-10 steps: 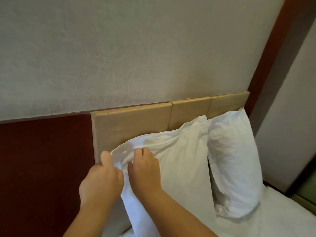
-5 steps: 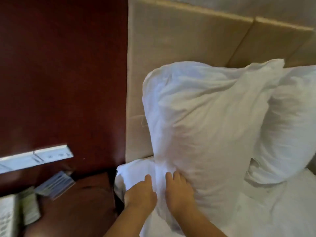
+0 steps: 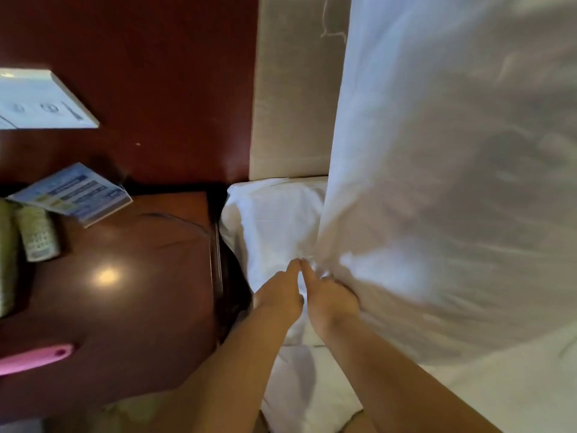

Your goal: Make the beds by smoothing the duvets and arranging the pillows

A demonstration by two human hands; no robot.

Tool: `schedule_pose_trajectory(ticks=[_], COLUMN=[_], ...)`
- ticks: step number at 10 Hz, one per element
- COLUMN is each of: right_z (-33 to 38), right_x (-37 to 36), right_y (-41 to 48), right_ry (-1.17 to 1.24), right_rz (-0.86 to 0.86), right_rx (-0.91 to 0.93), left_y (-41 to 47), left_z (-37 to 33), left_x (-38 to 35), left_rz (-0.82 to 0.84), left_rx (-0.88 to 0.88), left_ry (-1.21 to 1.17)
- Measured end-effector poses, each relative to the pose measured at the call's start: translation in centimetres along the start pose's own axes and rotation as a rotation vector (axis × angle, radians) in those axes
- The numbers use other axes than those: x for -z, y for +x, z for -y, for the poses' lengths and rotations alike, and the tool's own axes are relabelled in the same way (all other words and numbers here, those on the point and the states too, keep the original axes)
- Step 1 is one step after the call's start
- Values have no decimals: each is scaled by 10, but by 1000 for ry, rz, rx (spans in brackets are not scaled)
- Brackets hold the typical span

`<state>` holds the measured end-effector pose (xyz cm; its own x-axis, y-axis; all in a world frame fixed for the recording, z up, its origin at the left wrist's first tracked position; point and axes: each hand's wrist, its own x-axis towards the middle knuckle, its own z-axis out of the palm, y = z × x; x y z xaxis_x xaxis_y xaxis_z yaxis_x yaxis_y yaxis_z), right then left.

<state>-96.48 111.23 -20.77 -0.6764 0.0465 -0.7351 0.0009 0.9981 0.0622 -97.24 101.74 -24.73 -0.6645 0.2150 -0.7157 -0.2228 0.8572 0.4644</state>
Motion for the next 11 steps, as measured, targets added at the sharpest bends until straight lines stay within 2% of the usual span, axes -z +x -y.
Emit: schedule_pose_trajectory(ticks=[1,2,3,4,5,7,8,9,11], right_z=[0,1,10,23,29,18,10,7,14], right_x=[-5,-7,-9,-18,-25,-39,-51,-56,-26], right_y=[16,21,19,5,-1,-14,-33,-52,-81], right_ry=[57,45,103,208,282,414,482,516,424], right_rz=[-41,19,1,59,6,78,104,101,-53], right_rx=[15,-14,-67,-25,-57,-48,-17,-23,-56], left_y=[16,22,14,5,-1,-3,-13,-20,-46], left_z=[-5,-9,-1,16,20,12,12,18,9], left_x=[-9,-8,-11,-18,-21,-23,-31,-39,-9], left_rz=[8,7,13,60,114,194,258,266,112], left_rx=[-42,-31,14,119,141,128,118,108,-31], left_ry=[-139,-52,36,-26,-1,86,23,7,222])
